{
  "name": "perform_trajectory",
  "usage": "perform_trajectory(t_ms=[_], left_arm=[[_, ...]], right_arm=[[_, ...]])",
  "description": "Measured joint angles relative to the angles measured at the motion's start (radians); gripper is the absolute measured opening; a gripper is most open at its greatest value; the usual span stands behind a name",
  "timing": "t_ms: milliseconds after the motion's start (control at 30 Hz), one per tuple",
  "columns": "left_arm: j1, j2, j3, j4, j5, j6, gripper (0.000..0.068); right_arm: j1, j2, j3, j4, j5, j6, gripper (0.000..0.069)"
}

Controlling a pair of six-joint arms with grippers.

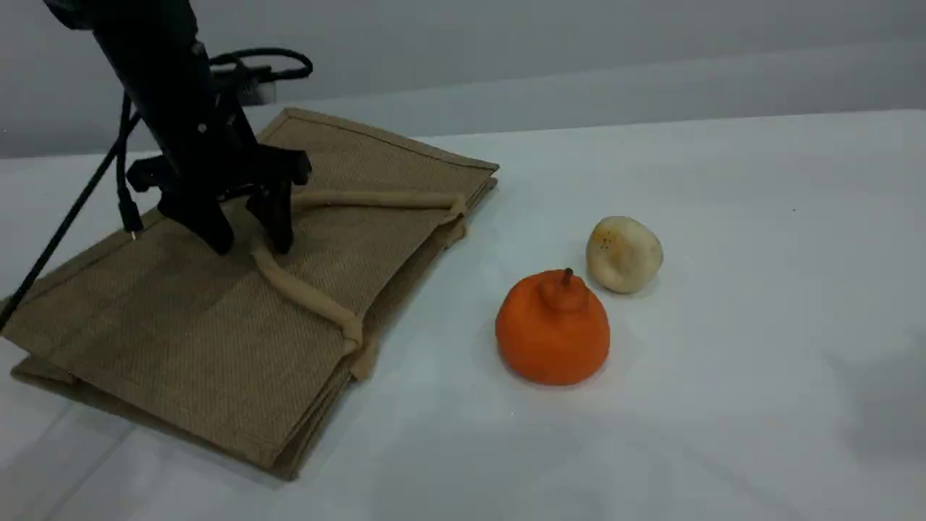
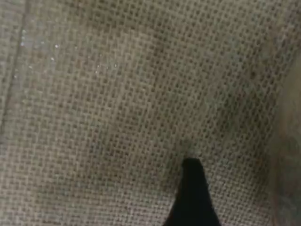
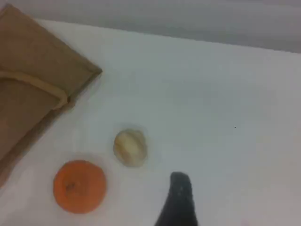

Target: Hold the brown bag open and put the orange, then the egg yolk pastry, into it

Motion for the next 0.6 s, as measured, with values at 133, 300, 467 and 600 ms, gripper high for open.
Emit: perform_trajectory(t_ms=[133, 300, 467, 600], left_arm=[[0.000, 0.001, -0.008, -0.029, -0.022, 0.000, 0.0405], [0.000, 0.001, -0.009, -0.082, -0.027, 0.023, 0.0202], [0.000, 0.001, -0.009, -0.085, -0.017, 0.038, 0.0087], [0.000, 0.000, -0.030, -0.081, 0.030, 0.043, 0.0086]], right_arm=[[0.000, 0.000, 0.000, 0.000, 0.000, 0.000, 0.0533], [0.000, 0.000, 0.000, 0.000, 0.000, 0.000, 0.0533], [0.000, 0.000, 0.000, 0.000, 0.000, 0.000, 0.0533], [0.000, 0.000, 0.000, -0.004, 0.000, -0.004, 0.0533]])
